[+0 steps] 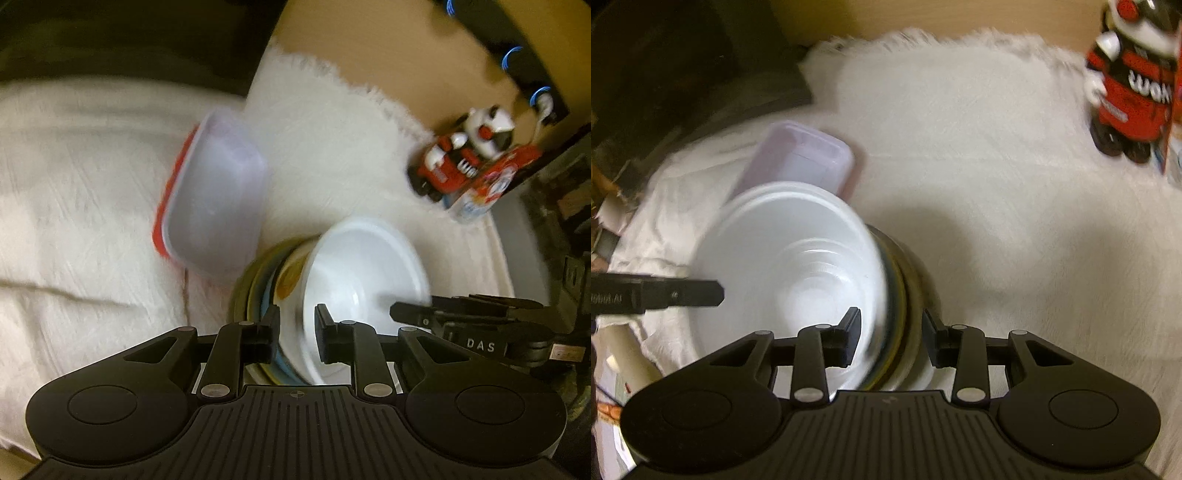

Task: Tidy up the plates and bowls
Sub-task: 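Move both grippers to the lavender red-rimmed container and grasp its rim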

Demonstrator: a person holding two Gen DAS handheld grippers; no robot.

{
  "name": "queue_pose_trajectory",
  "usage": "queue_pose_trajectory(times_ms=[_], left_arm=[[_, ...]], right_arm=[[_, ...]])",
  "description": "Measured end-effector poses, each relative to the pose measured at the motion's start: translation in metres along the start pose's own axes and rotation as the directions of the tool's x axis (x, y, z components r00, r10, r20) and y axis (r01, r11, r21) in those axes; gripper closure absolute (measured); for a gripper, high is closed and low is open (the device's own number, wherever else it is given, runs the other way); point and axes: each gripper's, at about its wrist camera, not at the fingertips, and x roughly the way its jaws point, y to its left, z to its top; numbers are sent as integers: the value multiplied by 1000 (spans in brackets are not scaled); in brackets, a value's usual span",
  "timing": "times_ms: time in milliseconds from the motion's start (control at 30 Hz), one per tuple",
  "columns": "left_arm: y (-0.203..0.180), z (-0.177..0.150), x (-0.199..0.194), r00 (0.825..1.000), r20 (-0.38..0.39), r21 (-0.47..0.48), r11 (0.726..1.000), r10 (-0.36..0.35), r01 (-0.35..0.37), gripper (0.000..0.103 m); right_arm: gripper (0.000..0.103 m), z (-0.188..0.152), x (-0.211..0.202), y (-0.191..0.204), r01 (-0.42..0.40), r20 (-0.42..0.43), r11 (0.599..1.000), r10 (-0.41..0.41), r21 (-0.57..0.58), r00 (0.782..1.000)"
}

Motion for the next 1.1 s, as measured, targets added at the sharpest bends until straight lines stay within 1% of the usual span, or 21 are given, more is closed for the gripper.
queue_pose_trajectory(times_ms=[33,100,167,233,300,333,367,433,467,533,600,733,833,900,967,1100], left_arm=[[0,5,-8,1000,19,1,1000,-3,3,81],[1,17,-23,998,70,4,1000,6,-7,81],[3,31,-32,990,129,21,998,51,-54,80],[2,46,-33,975,172,49,987,141,-151,80],[-1,60,-24,950,198,102,959,241,-264,80],[-2,67,-14,938,195,131,940,287,-315,80],[-2,73,-5,931,182,148,927,316,-343,80],[1,83,14,924,145,165,912,355,-376,78],[2,85,22,921,129,172,906,369,-387,77],[5,89,39,908,96,175,891,407,-418,77],[12,90,50,902,70,177,885,426,-431,77],[21,89,64,907,32,171,892,420,-420,77],[28,90,75,905,10,162,893,424,-420,77],[31,91,82,905,-1,151,894,426,-421,77],[35,91,89,907,-15,135,900,420,-414,77],[43,88,102,914,-43,115,910,404,-397,79]], right_arm=[[65,2,-7,2,-6,15,1000,6,-18,1000],[61,7,-21,5,-16,48,999,18,-39,999],[59,16,-34,8,-39,77,997,43,-60,996],[57,27,-46,11,-58,110,995,67,-79,992],[54,39,-52,11,-86,122,994,94,-72,988],[54,46,-55,9,-110,117,992,116,-61,986],[54,54,-55,7,-134,106,990,139,-47,985],[54,70,-52,4,-173,81,985,174,-12,981],[54,77,-50,4,-181,69,983,181,0,981],[54,91,-44,3,-184,46,983,183,10,982],[54,100,-39,6,-175,34,985,175,-4,984],[54,114,-22,3,-179,-22,984,178,-10,984],[54,125,-3,-6,-197,-87,980,199,33,976],[54,129,7,-10,-208,-111,977,212,47,971],[54,129,16,-10,-214,-127,975,219,53,967],[54,128,40,-7,-244,-194,964,261,106,946]])
